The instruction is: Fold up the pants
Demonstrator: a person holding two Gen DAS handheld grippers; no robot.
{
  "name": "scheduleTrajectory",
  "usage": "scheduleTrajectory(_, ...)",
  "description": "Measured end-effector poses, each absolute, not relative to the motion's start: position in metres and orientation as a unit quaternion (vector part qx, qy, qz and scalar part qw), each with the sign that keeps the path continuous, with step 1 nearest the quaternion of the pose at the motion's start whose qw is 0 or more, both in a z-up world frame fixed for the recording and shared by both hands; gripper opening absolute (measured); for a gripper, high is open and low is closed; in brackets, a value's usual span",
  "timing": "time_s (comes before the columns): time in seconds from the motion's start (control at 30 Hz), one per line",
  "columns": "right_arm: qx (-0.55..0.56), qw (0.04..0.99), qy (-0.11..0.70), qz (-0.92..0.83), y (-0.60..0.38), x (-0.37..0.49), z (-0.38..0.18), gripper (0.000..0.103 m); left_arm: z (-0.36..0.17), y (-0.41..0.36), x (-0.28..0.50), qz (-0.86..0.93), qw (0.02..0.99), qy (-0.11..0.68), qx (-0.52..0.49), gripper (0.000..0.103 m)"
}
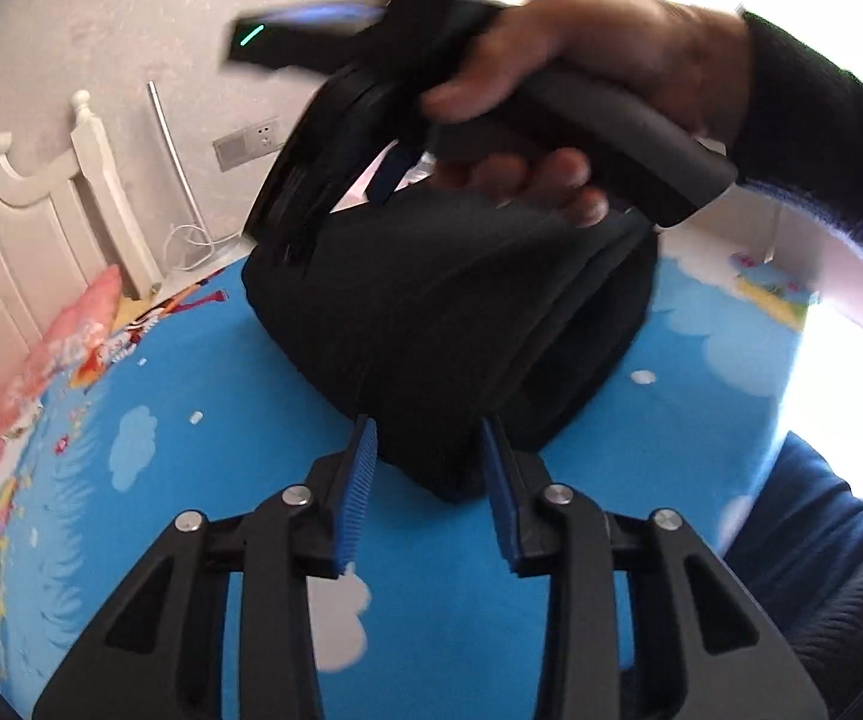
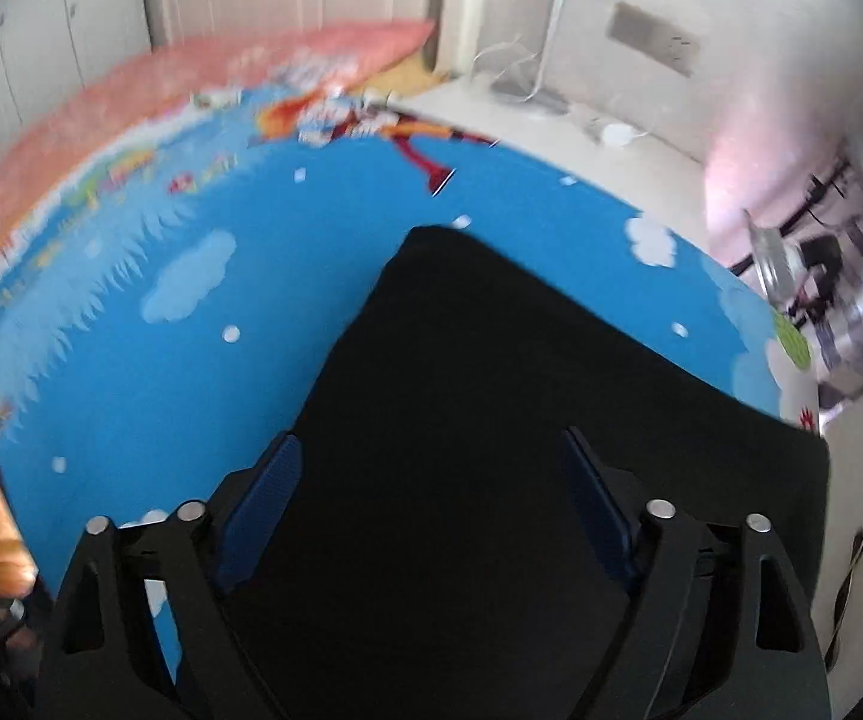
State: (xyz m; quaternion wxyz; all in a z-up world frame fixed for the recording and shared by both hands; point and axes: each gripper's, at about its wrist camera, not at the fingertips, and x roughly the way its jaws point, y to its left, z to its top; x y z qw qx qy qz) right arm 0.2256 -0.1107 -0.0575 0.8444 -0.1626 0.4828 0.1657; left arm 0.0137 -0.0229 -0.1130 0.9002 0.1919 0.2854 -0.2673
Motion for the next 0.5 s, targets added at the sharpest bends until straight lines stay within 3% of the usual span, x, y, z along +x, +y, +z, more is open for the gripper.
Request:
scheduleTrajectory(0.07,-0.192,0.833,0.498,0.146,-0.102,0.241,-0.077,0.072,-0.112,-0.031,0.020,-0.275,0.893,0.290,0.204,0.010)
scheduleTrajectory(0.23,-0.219,0.835,0.489,0.129,-0.100,0.245,-0.105,0.073,-0.135,-0.062,-0.016,-0.247,0.875,0.235,0.343,0.002)
scheduleTrajectory(0.5,-0.221,0.850,0.465,0.109,-0.096,0.244,-0.111,0.075,-0.139,-0.064,-0.011,-0.244,0.877,0.248,0.332,0.003)
